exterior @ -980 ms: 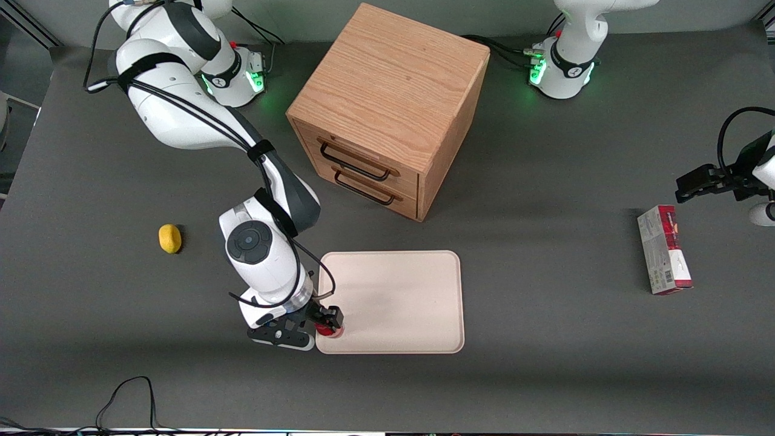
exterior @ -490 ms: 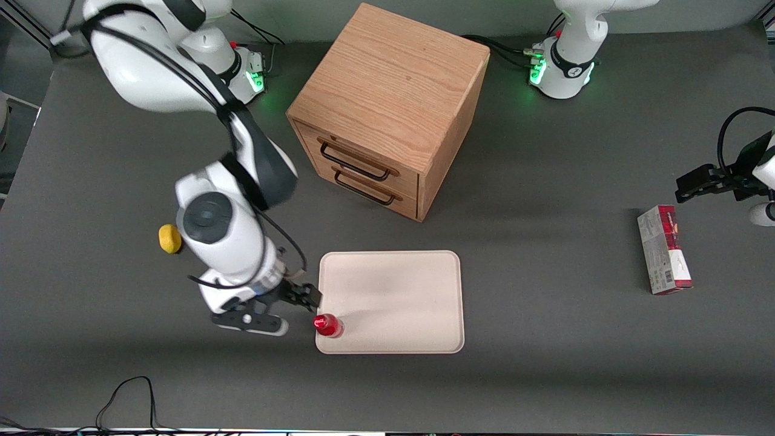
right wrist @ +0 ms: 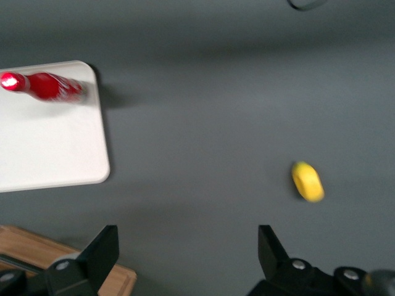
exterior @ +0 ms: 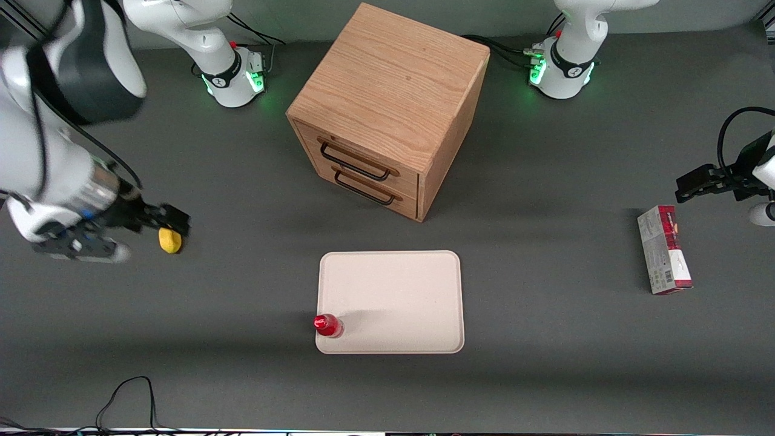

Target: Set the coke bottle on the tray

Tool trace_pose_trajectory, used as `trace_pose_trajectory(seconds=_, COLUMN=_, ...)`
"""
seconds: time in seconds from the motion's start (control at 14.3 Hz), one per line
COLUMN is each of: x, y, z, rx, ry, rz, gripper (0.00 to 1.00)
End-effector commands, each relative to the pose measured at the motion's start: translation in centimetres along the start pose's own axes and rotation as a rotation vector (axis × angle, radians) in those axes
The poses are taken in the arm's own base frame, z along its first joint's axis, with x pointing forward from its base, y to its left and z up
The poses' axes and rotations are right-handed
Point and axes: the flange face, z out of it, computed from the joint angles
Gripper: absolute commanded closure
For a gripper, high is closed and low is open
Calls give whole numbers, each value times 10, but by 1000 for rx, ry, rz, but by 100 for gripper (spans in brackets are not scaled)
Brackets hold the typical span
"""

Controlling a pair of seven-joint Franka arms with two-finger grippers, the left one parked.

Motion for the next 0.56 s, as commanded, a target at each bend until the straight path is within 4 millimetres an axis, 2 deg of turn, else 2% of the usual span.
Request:
trace_pose_trajectory(seconds=0.0, x=-56, y=36, z=-21, rx=42, ry=-13, rz=15, gripper=0)
trace_pose_trajectory(seconds=0.14, x=-73, y=55, z=-42, rx=44, ry=-27, rz=28, gripper=0)
trace_pose_trajectory(seconds=0.28, x=-81, y=57, z=-53, rx=45, ry=-23, rz=27, gripper=0)
trace_pose_trajectory(seconds=0.49, x=-82, y=54, z=-54, rx=41, ry=-22, rz=20, gripper=0)
